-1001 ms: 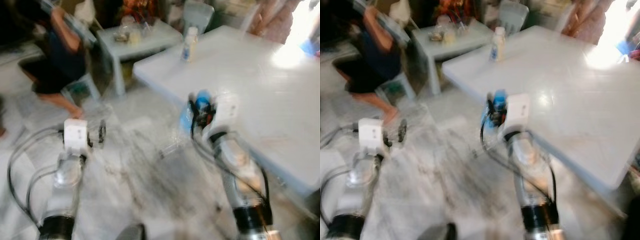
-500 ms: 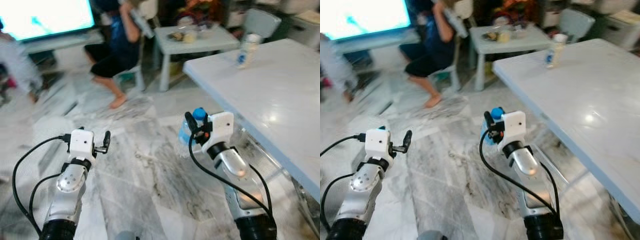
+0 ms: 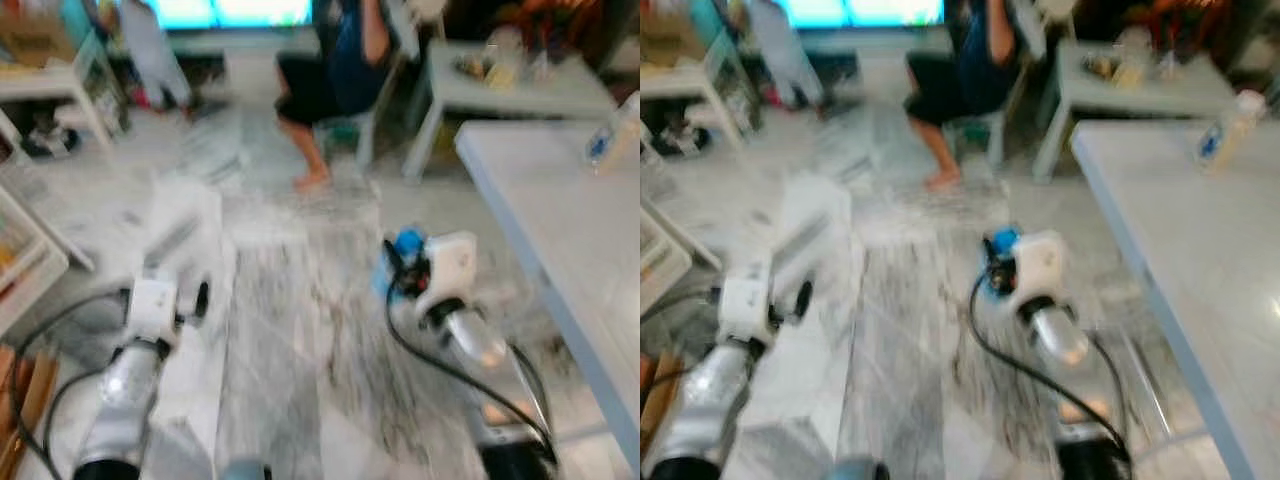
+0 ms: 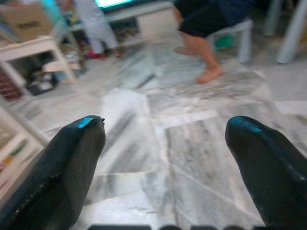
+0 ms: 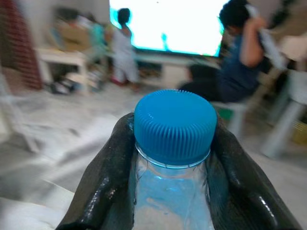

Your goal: Restocking fridge

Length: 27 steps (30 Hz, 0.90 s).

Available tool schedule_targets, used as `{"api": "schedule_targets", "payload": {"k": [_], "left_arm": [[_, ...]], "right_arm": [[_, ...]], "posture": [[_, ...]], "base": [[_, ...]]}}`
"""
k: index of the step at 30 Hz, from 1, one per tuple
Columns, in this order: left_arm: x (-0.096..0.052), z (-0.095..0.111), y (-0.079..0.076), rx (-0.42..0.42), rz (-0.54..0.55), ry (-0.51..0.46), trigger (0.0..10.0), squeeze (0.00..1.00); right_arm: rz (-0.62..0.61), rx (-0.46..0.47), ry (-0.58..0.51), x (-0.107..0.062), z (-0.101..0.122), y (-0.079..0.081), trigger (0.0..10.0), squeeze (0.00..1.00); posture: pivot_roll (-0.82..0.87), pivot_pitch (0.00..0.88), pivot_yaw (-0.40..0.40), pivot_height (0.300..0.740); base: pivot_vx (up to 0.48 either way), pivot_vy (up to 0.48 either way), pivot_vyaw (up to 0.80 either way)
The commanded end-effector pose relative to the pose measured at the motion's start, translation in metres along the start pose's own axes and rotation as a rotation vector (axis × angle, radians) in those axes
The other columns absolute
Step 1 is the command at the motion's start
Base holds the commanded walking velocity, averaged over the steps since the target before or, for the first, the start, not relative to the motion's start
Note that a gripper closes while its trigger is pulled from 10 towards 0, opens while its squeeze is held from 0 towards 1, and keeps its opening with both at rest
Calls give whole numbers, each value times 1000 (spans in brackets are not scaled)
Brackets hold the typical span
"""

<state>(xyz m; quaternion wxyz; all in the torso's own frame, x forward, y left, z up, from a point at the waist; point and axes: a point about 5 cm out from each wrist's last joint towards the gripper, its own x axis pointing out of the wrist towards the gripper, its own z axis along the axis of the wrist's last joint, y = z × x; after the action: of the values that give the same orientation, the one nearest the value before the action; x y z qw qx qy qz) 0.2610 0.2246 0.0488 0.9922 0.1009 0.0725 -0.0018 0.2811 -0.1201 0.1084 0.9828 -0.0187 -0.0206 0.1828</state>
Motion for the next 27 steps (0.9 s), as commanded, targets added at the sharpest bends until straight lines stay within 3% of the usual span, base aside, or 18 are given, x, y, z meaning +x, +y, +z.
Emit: {"api": "schedule_targets", "payload": {"k": [1,20,27], "left_arm": [[2,4,-4,4,-13,-24,10000,0],[1,2,1,-33,44,-35,10000,0],[2,3,3,-40,48,-44,10000,0]], "right_arm": [[-5,-41,-28,-1,6,-5,10000,0],[3,-134,-64,0,6,-10,10000,0],[7,-140,-71,0,4,-9,10000,0]], "posture": [[23,0,-20,740],[18,0,-9,740],[17,0,-7,740]], "base": [[0,0,788],[0,0,786],[348,0,787]]}}
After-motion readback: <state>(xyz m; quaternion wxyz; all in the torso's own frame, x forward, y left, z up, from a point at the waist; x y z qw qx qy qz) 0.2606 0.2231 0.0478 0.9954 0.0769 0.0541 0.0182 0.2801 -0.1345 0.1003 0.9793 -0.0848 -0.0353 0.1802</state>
